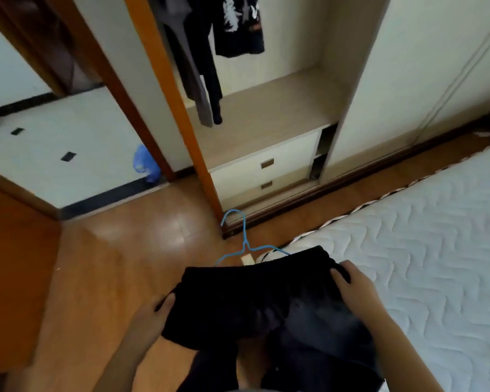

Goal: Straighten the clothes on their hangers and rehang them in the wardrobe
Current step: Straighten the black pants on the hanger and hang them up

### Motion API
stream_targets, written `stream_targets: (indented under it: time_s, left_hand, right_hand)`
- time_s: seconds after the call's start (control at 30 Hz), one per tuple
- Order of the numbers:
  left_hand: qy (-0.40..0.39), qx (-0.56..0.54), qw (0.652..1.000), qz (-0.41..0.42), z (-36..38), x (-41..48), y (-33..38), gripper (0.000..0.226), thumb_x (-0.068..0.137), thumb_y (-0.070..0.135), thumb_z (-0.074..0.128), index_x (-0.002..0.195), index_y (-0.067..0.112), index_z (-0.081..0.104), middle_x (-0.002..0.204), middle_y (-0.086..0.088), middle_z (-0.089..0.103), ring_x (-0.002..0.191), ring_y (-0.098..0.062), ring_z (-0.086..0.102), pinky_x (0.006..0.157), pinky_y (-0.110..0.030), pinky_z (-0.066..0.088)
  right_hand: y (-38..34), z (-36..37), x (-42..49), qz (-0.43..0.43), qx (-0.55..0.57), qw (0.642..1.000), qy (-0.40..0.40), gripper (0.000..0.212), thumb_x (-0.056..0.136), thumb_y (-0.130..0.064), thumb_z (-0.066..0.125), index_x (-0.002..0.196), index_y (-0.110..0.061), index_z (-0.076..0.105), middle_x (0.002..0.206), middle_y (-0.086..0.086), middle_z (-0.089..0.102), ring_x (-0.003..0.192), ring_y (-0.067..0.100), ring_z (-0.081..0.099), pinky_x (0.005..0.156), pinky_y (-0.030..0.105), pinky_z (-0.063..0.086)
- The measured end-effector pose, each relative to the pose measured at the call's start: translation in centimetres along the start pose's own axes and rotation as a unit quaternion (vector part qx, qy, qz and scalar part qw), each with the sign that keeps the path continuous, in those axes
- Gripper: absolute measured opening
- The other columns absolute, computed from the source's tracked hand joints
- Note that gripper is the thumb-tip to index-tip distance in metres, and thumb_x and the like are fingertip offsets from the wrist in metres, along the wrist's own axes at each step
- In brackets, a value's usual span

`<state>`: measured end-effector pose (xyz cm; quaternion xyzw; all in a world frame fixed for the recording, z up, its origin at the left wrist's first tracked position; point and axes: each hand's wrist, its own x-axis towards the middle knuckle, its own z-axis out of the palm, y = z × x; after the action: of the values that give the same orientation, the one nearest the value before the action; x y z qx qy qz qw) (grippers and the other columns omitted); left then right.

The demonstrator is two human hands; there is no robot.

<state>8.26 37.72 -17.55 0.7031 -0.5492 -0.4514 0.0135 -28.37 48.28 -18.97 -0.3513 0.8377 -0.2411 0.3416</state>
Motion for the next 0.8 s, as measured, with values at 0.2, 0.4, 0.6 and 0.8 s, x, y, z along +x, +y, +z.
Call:
stream_targets:
  time_s: [0.2, 0.4, 0.6, 0.8]
  left_hand:
    - [0.026, -0.021, 0.998, 0.047, -2.8, 1.7, -1.5, 0.045, 0.091, 0.049, 0.039, 0.088, 0.011, 0.062, 0.083, -0.01, 0.064, 0.077, -0.024, 0.061, 0.062, -0.03, 0.04]
    - [0.079, -0.09, 0.991, 0.064, -12.3, 5.7, -3.4, 0.026, 0.091, 0.045, 0.043, 0.102, 0.025, 0.055, 0.09, 0.008, 0.057, 0.094, -0.018, 0.054, 0.078, -0.03, 0.044]
    - [0.122, -0.158, 0.978, 0.064, -23.0, 9.1, -7.2, 0.036, 0.091, 0.044, 0.039, 0.103, 0.016, 0.058, 0.099, -0.002, 0.06, 0.094, -0.02, 0.057, 0.074, -0.026, 0.044]
    - [0.15, -0.181, 0.968, 0.092, -28.1, 11.2, -7.9, 0.032, 0.094, 0.033, 0.04, 0.108, 0.01, 0.058, 0.096, -0.001, 0.06, 0.088, -0.016, 0.056, 0.072, -0.025, 0.045]
  right_hand:
    - [-2.3, 4.5, -0.2, 0.029, -0.032, 0.999, 0.0, 0.025, 0.093, -0.018, 0.05, 0.069, -0.023, 0.042, 0.072, 0.006, 0.054, 0.087, 0.034, 0.061, 0.069, 0.032, 0.035]
    - [-12.3, 10.4, 1.7, -0.024, -0.045, 0.999, -0.004, 0.025, 0.093, -0.017, 0.05, 0.07, -0.024, 0.043, 0.077, 0.006, 0.055, 0.091, 0.035, 0.06, 0.071, 0.03, 0.033]
    - [-26.0, 16.0, 5.7, -0.145, -0.046, 0.988, -0.004, 0.015, 0.093, -0.019, 0.051, 0.099, -0.009, 0.06, 0.101, 0.015, 0.065, 0.1, 0.033, 0.059, 0.073, 0.028, 0.034]
    - [-32.7, 19.2, 8.9, -0.187, -0.055, 0.981, 0.003, 0.025, 0.094, -0.021, 0.048, 0.108, -0.001, 0.058, 0.104, 0.02, 0.063, 0.097, 0.035, 0.057, 0.072, 0.033, 0.036]
